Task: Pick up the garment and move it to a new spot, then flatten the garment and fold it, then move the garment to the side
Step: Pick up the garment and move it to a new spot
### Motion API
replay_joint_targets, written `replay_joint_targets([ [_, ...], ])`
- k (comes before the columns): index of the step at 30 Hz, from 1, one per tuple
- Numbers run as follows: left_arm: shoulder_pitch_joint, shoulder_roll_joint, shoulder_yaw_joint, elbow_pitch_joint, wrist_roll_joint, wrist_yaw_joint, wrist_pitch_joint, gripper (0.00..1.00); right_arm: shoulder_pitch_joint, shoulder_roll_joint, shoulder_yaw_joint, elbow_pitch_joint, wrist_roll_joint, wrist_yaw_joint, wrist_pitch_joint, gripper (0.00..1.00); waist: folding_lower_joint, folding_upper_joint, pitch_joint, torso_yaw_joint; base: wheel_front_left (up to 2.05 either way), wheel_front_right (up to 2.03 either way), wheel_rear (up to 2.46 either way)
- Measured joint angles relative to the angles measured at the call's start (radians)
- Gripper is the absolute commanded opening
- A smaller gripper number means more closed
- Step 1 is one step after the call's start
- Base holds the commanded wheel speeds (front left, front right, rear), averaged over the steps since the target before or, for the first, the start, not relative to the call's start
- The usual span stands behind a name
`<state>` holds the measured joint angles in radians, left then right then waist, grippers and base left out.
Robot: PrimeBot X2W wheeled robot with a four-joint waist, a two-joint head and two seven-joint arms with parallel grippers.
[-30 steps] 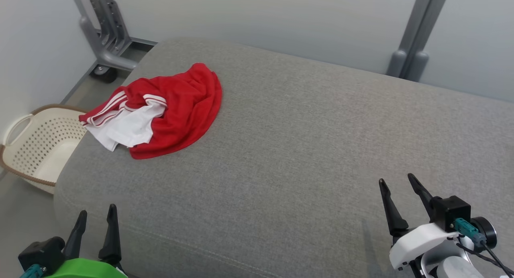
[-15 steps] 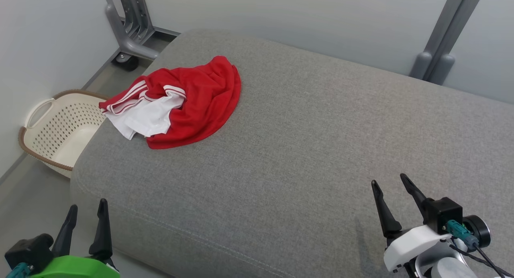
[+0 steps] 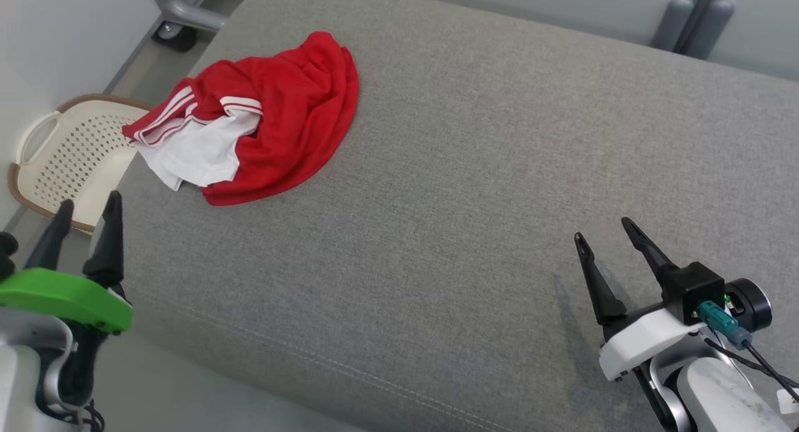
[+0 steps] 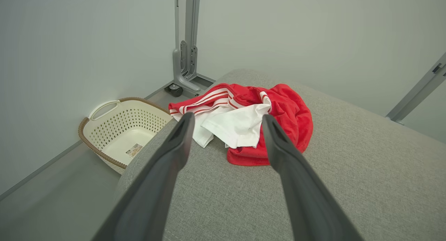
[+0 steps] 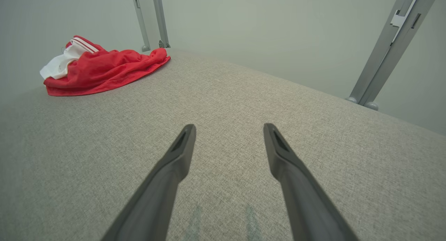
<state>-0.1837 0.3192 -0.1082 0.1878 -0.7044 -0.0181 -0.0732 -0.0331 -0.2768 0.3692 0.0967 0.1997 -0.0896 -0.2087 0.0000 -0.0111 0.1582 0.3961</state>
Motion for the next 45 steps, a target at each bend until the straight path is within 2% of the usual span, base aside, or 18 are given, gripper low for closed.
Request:
replay_joint_targets([
  [5,-0.093,0.038,0.028,0.037,-0.04,0.0,0.085,1.0,-0.013,-0.001,0.016,-0.025,-0.016,0.002,0.025,1.0,0.0,0.0,0.064,-0.015,0.0,0.0,0.0],
  [9,-0.142,0.031,0.042,0.067,-0.119,-0.001,0.156,1.0,-0.042,-0.005,0.016,-0.046,-0.016,0.009,0.039,1.0,0.0,0.0,0.116,-0.031,0.0,0.0,0.0],
  [15,-0.24,0.025,0.078,0.096,-0.171,-0.001,0.193,1.0,-0.119,-0.039,-0.01,-0.097,-0.035,0.009,0.053,1.0,0.0,0.0,0.208,-0.061,0.0,0.0,0.0],
  [18,-0.277,0.003,0.076,0.113,-0.205,-0.01,0.216,1.0,-0.147,-0.054,-0.026,-0.121,-0.045,0.009,0.064,1.0,0.0,0.0,0.248,-0.073,0.0,0.0,0.0],
  [26,-0.365,-0.035,0.105,0.195,-0.258,-0.009,0.232,1.0,-0.212,-0.104,-0.06,-0.189,-0.083,0.008,0.088,1.0,0.0001,0.0,0.359,-0.089,0.0,0.0,0.0],
  [33,-0.413,-0.061,0.108,0.302,-0.275,-0.01,0.229,1.0,-0.233,-0.126,-0.067,-0.194,-0.094,0.008,0.095,1.0,0.0002,0.0,0.438,-0.097,0.0,0.0,0.0],
  [43,-0.449,-0.074,0.109,0.421,-0.273,-0.027,0.202,1.0,-0.244,-0.129,-0.077,-0.196,-0.094,0.007,0.095,1.0,0.0001,0.0,0.446,-0.124,0.0,0.0,0.0],
  [44,-0.452,-0.074,0.109,0.43,-0.273,-0.027,0.202,0.96,-0.244,-0.129,-0.077,-0.196,-0.094,0.007,0.097,1.0,0.0001,0.0,0.444,-0.126,0.0,0.0,0.0],
  [45,-0.457,-0.074,0.109,0.442,-0.273,-0.029,0.2,0.73,-0.243,-0.129,-0.077,-0.195,-0.093,0.007,0.097,1.0,0.0001,0.0,0.441,-0.127,0.0,0.0,0.0],
])
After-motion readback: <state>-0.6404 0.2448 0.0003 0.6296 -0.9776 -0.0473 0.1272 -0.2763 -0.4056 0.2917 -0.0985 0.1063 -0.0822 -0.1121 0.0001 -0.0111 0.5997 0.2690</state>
